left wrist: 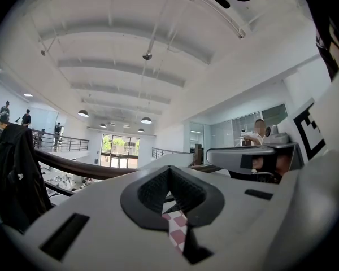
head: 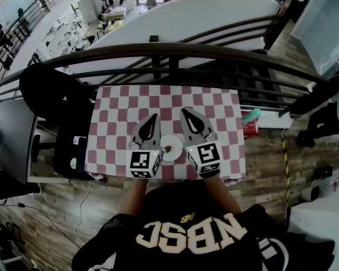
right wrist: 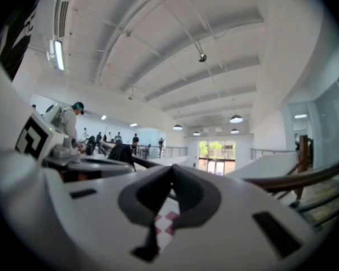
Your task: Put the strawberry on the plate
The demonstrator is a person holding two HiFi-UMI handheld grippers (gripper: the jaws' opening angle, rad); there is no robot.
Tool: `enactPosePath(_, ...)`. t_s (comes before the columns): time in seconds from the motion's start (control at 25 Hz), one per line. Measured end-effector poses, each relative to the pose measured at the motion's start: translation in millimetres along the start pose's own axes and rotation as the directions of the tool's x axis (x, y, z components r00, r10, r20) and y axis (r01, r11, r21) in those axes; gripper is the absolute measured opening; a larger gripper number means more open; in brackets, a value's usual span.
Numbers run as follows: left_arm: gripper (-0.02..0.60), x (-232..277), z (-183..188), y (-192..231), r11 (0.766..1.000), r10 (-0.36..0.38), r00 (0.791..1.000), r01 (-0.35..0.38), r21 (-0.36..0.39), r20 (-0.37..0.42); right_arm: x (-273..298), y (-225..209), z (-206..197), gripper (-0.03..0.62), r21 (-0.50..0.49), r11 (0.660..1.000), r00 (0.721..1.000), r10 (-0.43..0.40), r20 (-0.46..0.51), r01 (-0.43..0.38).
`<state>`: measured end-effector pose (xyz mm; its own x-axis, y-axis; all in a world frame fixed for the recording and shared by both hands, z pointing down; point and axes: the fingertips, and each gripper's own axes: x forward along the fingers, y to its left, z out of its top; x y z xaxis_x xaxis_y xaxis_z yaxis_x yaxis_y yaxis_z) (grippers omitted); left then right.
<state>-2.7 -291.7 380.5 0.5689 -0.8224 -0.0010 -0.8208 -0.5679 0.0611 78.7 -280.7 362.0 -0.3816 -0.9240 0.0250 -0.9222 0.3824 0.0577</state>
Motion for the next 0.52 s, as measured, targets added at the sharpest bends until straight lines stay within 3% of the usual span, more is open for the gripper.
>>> enactPosePath(0.52,0.014,11,-4,10,1.000,0.027,0.999,-0.027,0.003,-0.021,17,1,2,0.018,-0.003,0.999,0.999,0.041,0.014,-0.041)
